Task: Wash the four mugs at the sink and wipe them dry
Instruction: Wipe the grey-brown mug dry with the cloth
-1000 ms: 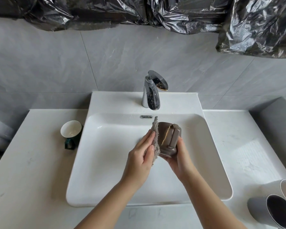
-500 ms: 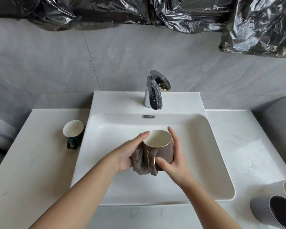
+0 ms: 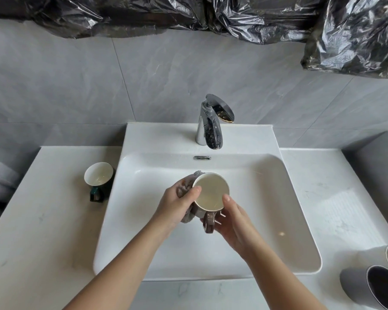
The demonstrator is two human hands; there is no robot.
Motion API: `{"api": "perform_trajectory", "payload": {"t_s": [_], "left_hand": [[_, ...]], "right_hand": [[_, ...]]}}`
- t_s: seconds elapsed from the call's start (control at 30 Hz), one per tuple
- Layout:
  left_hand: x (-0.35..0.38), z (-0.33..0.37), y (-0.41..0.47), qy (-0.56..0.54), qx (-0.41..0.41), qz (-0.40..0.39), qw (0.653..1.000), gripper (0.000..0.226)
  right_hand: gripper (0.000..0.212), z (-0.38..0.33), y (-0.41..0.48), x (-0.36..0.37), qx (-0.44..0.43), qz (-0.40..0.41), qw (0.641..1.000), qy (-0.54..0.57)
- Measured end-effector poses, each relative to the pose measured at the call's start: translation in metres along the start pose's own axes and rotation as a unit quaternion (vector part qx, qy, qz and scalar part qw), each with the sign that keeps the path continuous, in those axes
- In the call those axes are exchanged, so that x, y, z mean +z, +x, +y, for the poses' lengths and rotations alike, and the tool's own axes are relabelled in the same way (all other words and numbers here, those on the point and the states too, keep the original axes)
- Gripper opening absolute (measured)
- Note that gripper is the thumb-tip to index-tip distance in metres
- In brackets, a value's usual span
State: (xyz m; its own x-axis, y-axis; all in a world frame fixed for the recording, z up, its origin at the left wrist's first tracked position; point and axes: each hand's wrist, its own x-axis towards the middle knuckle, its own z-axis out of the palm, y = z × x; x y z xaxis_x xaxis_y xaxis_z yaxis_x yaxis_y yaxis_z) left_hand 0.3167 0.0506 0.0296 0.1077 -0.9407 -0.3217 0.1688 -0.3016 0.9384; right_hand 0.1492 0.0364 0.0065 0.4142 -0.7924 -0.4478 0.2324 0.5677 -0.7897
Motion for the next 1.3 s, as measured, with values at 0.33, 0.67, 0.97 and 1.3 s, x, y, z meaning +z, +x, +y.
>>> {"api": "perform_trajectory", "payload": {"t_s": [0.33,0.67,0.97,1.3], "left_hand": [[-0.007,0.007,-0.005,0.050,0.121,-0.050,0.990,0.030],[-0.022,0.017,-0.001,0.177,0.097,-0.125,0.971,0.041],[-0.031,0.016,0.006,0.074,-0.034,-0.228,0.970,0.069],[-0.003,-0.024,0.004,-0.206,-0.017,0.048,0.977,0.041]], "right_hand": [[0.067,-0.005,0.001,-0.003,-0.019,-0.023,0.999,-0.043],[0.050,-0.001,-0.002,-0.013,-0.009,-0.024,0.995,-0.096],[0.103,-0.031,-0.003,-0.020,-0.007,-0.099,0.975,-0.197],[0.119,0.001,-0.002,-0.012,0.035,0.022,0.999,0.009]]}}
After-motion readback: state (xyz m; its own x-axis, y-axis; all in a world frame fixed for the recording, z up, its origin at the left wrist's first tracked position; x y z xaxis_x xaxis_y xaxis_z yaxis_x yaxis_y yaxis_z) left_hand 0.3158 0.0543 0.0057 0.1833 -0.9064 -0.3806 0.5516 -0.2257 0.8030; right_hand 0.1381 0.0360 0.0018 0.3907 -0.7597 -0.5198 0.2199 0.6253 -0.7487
